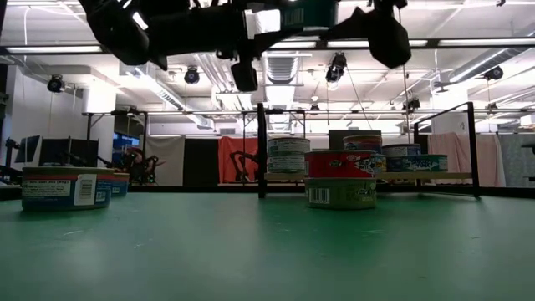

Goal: Stack canned seafood by type on shelf
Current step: Stack the green/blue tuna can on top of the green/blue tuna can on the shelf

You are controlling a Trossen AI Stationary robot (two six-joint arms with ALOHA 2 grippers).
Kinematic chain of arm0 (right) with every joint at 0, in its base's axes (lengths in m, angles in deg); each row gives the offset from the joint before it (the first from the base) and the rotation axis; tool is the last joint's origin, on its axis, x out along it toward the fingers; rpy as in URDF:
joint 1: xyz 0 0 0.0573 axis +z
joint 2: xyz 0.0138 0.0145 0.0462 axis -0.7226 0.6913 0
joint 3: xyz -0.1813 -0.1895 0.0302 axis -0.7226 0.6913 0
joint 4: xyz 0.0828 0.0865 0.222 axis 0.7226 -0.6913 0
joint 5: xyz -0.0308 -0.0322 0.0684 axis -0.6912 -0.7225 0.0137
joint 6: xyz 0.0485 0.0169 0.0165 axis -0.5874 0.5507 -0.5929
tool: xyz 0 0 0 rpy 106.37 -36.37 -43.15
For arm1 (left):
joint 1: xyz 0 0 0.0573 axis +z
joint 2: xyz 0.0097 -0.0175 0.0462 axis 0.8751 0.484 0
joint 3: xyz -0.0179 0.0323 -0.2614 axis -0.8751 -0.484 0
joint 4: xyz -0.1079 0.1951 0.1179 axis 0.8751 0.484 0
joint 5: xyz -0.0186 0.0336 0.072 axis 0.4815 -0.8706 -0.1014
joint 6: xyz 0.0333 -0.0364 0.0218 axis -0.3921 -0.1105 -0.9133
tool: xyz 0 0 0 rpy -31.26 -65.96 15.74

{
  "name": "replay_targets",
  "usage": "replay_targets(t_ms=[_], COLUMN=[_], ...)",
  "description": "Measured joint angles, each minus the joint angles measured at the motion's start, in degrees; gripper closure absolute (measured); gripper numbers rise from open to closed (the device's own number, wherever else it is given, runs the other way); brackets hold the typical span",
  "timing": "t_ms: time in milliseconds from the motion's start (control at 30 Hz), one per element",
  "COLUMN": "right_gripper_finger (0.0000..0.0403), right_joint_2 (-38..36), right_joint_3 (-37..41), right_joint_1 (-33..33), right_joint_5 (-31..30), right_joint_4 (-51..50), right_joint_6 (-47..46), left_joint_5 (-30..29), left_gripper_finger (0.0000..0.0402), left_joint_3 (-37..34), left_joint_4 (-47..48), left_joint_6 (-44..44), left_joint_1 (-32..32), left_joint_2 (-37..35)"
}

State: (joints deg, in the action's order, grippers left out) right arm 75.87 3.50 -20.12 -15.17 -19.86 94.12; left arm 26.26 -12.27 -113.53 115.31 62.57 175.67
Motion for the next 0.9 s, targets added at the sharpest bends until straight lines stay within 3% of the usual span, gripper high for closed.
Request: replay_targets(t_ms=[333, 633, 800, 900], right_gripper_finger=[0.0262, 0.0274, 0.0274, 0.0274], right_joint_2=[0.1, 0.0, -2.2, -5.9], right_joint_3=[-2.1, -2.2, -1.9, -1.3], right_joint_1=[-0.2, -0.3, -0.3, -0.2], right_joint_5=[0.0, -0.6, -5.4, -5.0], right_joint_4=[-0.7, -0.1, -0.7, -5.8], right_joint_6=[4.1, 2.3, 1.8, -3.9], left_joint_5=[1.1, 4.9, 11.4, 12.9], left_gripper_finger=[0.028, 0.0135, 0.0114, 0.0116], left_joint_3=[1.4, 1.4, 1.3, 1.3], left_joint_4=[0.1, -0.3, -2.6, -2.5], left_joint_6=[-0.9, -10.6, -16.8, -19.8], left_joint_1=[-0.6, 0.1, 2.8, 4.1], left_joint_2=[-0.1, -0.1, -0.1, -0.4])
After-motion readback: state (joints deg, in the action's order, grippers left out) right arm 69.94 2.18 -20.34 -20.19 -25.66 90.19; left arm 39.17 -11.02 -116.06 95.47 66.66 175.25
